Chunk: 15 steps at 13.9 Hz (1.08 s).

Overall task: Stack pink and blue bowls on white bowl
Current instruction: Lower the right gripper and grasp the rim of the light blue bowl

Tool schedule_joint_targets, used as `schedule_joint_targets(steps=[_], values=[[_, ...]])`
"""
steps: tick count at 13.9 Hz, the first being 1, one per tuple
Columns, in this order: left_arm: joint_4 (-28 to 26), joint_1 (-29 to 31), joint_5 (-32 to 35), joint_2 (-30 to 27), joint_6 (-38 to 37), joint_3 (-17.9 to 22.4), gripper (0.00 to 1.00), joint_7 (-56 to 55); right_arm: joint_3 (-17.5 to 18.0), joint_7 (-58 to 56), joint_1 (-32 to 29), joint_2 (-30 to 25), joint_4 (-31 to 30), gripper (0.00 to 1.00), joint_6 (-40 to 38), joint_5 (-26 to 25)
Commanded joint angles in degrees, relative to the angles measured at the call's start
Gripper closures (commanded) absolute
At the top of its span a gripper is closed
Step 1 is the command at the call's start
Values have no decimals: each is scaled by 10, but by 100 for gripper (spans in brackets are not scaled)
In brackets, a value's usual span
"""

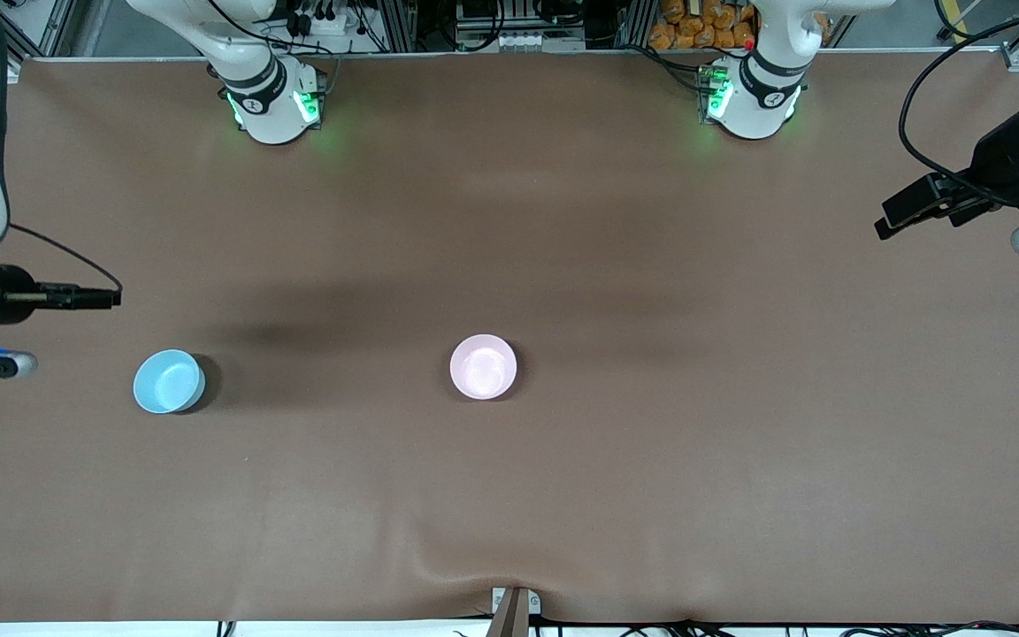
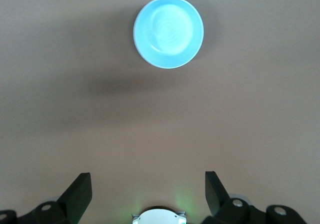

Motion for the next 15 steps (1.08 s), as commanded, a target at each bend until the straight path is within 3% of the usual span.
schedule_joint_targets(steps=[1, 5, 13, 15], values=[[-10, 0, 11, -12, 6, 0, 0, 7, 5, -5, -34, 37, 8, 0, 39, 5], [-10, 0, 11, -11, 13, 0, 0, 7, 5, -39, -60, 84, -4, 0, 126, 4], [-7, 0, 52, -17, 7, 2, 0, 11, 7, -47, -69, 89, -216, 0, 433, 8], [-5, -1, 52, -17, 6, 1, 0, 11, 7, -44, -68, 89, -227, 0, 457, 8]])
